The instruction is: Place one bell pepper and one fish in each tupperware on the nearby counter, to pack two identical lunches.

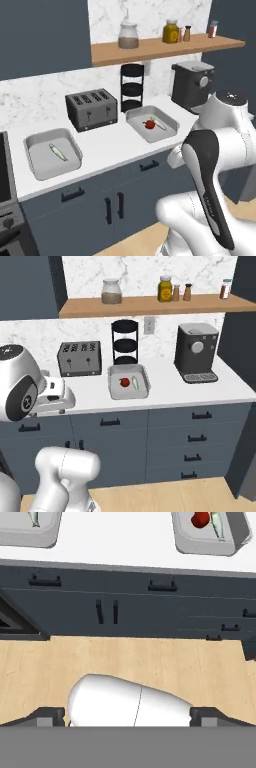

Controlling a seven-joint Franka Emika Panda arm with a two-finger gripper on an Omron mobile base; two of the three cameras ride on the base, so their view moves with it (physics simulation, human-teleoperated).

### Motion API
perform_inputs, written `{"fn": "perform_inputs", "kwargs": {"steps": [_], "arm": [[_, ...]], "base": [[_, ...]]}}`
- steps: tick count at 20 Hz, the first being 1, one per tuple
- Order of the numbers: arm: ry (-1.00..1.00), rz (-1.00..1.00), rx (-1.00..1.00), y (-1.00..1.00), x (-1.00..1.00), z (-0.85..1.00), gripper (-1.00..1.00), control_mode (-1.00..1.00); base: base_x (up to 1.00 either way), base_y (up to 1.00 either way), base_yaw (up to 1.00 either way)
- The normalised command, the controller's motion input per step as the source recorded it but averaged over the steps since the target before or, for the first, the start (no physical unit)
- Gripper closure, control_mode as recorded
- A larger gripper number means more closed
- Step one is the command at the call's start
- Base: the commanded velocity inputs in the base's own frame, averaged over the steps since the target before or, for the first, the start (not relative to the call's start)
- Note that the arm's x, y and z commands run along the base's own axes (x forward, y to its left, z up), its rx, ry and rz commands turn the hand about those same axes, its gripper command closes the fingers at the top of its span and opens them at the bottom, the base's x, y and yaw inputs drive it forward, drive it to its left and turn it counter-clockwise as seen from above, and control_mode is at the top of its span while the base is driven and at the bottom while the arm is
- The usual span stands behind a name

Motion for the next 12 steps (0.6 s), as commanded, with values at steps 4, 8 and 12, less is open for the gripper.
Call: {"fn": "perform_inputs", "kwargs": {"steps": [4, 8, 12], "arm": [[0.00, 0.00, 0.00, 0.00, 0.00, 0.00, -1.00, 1.00], [0.00, 0.00, 0.00, 0.00, 0.00, 0.00, -1.00, 1.00], [0.00, 0.00, 0.00, 0.00, 0.00, 0.00, -1.00, 1.00]], "base": [[0.00, -1.00, -0.43], [0.07, -1.00, -0.33], [0.37, -1.00, -0.31]]}}
